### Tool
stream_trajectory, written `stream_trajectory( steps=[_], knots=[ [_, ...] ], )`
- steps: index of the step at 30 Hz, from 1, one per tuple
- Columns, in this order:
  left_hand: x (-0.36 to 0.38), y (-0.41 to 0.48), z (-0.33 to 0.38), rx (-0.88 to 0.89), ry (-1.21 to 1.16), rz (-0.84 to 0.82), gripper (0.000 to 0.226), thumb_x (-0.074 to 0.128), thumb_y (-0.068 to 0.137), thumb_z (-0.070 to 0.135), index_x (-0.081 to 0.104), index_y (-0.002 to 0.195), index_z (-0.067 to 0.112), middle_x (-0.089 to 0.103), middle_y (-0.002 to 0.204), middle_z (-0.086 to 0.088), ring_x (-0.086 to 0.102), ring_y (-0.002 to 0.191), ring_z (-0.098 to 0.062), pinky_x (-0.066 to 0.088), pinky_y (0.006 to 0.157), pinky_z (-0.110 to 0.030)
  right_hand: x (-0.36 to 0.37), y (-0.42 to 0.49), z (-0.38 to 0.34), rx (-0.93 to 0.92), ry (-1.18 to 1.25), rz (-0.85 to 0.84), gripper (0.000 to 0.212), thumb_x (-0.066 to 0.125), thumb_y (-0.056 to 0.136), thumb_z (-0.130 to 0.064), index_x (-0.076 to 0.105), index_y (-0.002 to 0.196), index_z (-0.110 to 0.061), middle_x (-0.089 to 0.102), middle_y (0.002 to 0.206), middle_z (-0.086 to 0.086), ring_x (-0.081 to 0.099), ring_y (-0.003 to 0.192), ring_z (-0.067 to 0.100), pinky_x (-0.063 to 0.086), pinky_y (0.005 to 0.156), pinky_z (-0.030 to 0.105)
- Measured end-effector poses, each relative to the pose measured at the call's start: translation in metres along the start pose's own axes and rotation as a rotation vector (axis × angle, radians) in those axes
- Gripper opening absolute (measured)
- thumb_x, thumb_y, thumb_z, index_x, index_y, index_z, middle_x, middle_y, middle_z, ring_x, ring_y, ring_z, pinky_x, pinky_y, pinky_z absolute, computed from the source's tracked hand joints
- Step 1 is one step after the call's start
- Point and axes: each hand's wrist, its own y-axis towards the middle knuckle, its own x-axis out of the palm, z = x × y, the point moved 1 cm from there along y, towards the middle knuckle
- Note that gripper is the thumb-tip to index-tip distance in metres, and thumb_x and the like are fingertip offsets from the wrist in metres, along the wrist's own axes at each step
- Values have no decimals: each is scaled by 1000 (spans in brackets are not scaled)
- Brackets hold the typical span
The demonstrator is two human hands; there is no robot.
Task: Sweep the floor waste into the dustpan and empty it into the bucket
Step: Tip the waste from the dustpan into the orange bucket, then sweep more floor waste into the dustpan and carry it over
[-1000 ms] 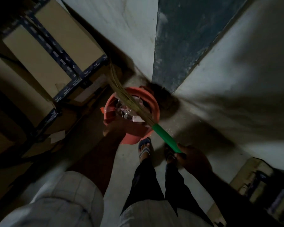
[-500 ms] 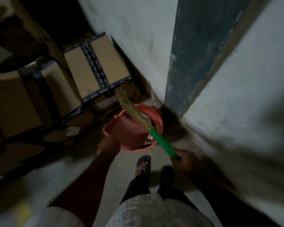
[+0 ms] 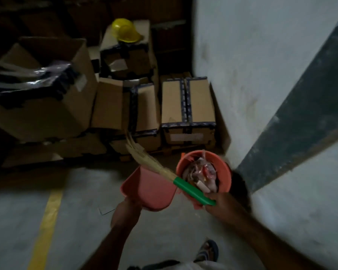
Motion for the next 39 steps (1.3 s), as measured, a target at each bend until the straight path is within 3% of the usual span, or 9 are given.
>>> stream_trajectory(
  steps=[5,7,11,15,19,23,26,31,39],
  knots=[
    [-27,-29,-89,-145,-204,131,43,67,89,36,57,123,12,71,112,-16,65,106,-39,50,82,-39,29,15,-90,-130,-164,-63,58,65,85,-44,51,141,-35,61,134,0,63,110,15,48,95,26],
    [-42,-39,-133,-174,-231,168,47,69,87,38,56,123,10,71,111,-16,65,106,-39,51,82,-39,52,18,-133,-202,-242,-72,57,63,88,-45,49,142,-35,59,135,1,61,113,17,46,97,27],
    [-73,-63,-229,-289,-302,239,50,69,85,47,53,118,13,71,106,-13,66,103,-38,53,81,-41,113,17,-224,-307,-262,-112,54,66,86,-43,56,137,-32,65,129,-5,64,108,11,47,86,20],
    [-95,-96,-318,-429,-355,323,52,65,87,46,49,121,10,69,112,-17,64,105,-40,52,82,-41,175,17,-303,-402,-259,-192,53,68,78,-43,61,131,-35,68,124,-7,66,106,11,53,90,32],
    [-106,-136,-389,-602,-465,391,50,67,85,44,47,119,11,69,113,-16,64,105,-38,51,78,-39,226,14,-381,-539,-271,-264,50,70,79,-39,64,128,-32,71,118,-8,66,99,7,54,87,31],
    [-118,-164,-437,-773,-544,450,48,71,85,41,50,114,8,68,114,-17,63,108,-37,46,76,-37,274,20,-446,-624,-255,-341,54,74,77,-40,65,129,-28,69,122,-10,65,103,5,53,91,29],
    [-127,-171,-463,-869,-609,500,44,70,87,39,53,113,8,67,115,-18,62,109,-37,46,79,-36,308,28,-496,-683,-288,-397,54,77,76,-40,66,128,-26,68,122,-11,64,103,2,49,87,19],
    [-156,-162,-512,-1025,-730,598,43,72,83,40,56,110,10,69,111,-16,63,105,-35,48,79,-35,368,54,-590,-819,-334,-523,53,75,78,-37,65,129,-28,67,125,-12,64,105,1,52,90,22],
    [-230,-129,-580,-1250,-849,764,32,75,79,42,55,87,19,69,91,-9,64,95,-33,46,72,-34,434,98,-770,-1036,-482,-668,50,76,79,-38,66,126,-30,67,123,-12,63,111,3,50,89,22]
  ],
)
